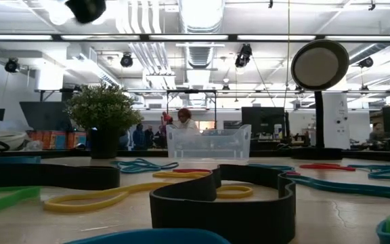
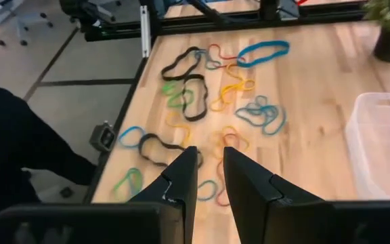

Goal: Pick and place rubber bands into bin
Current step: Put the blue rubberband into the transparent bin

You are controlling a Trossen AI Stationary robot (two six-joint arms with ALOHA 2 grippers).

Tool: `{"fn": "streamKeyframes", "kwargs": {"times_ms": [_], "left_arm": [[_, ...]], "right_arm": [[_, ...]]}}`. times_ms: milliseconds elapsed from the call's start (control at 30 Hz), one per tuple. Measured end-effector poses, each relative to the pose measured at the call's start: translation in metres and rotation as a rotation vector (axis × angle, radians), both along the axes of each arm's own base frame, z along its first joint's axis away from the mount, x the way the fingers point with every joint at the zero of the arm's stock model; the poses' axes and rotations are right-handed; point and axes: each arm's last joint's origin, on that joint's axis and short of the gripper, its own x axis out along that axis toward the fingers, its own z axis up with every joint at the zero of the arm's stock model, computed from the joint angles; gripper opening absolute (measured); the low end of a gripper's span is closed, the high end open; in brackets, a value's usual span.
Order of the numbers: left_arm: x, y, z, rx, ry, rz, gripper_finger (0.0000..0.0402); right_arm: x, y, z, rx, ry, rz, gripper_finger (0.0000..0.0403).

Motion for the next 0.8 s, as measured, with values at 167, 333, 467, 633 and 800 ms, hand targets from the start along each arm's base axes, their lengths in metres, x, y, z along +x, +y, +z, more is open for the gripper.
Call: {"fn": "streamKeyframes", "kwargs": {"times_ms": [167,333,467,633,800], "left_arm": [[0.001,-0.015,-0.012,0.076,0.436,-0.049,0.0123],[0.001,-0.033,-0.022,0.229,0.642,-0.045,0.0123],[0.005,-0.048,-0.039,0.372,0.719,-0.024,0.0123],[0.014,-0.066,-0.059,0.523,0.78,-0.001,0.0123],[0.017,-0.077,-0.089,0.597,0.884,0.018,0.0123]], "right_arm": [[-0.005,0.009,-0.006,0.028,0.023,-0.015,0.0068],[-0.008,0.016,-0.015,0.021,0.039,-0.055,0.0068],[-0.008,0.024,-0.022,0.005,0.049,-0.082,0.0068],[-0.006,0.033,-0.028,-0.029,0.058,-0.103,0.0068],[-0.004,0.038,-0.031,-0.042,0.067,-0.104,0.0068]]}}
